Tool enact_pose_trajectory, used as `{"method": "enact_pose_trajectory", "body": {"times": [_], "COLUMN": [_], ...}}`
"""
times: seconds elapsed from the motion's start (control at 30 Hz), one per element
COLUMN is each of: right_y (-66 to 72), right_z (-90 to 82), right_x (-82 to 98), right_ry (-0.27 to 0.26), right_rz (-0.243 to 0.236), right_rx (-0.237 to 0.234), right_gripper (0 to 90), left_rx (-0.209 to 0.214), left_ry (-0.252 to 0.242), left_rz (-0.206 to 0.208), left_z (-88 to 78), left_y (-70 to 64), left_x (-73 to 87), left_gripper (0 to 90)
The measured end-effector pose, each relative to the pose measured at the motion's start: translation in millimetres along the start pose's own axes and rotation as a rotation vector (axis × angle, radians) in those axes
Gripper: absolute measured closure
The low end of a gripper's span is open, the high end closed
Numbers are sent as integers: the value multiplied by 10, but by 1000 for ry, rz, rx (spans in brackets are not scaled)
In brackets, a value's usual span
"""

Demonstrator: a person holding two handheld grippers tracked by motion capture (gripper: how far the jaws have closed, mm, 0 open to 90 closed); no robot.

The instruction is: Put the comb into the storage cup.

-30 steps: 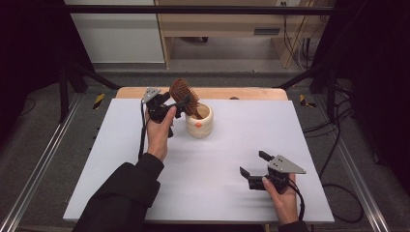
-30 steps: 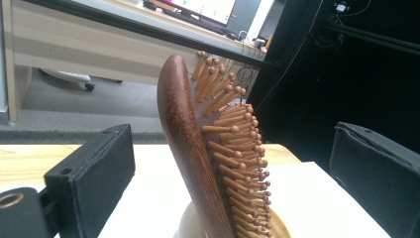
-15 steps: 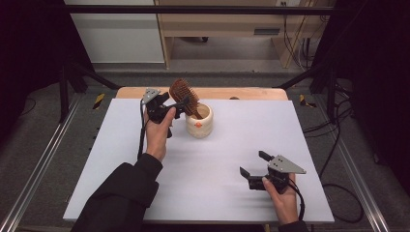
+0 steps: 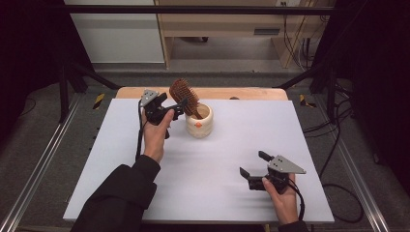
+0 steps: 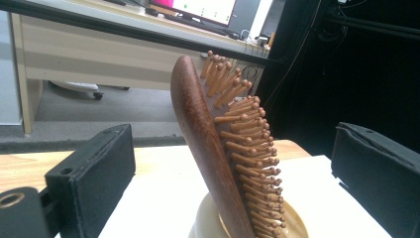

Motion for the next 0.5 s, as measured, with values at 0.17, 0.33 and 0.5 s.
{"method": "enact_pose_trajectory", "body": {"times": [0.17, 0.33, 0.5], "right_y": [2, 4, 18], "right_z": [2, -1, -6], "right_x": [3, -1, -14], "right_ry": [2, 0, -12], "right_rz": [-1, -1, -7], "right_rx": [0, 0, -7], "right_gripper": [53, 54, 53], "left_rx": [-6, 2, 6], "left_ry": [-5, -1, 0], "left_rz": [7, 18, 28], "left_z": [-21, -48, -81], "left_y": [-5, -12, -11], "left_x": [-7, -10, -39], "left_gripper": [32, 32, 34]}}
Point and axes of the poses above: each handheld gripper's, and its own axes: z roughly forward along the jaws, x roughly out of its underside, y roughly to its left, the point moved 3 cm from there along z, roughly forward along the jaws, and after that the axes turned 15 degrees about -y, right-handed, at the moved point
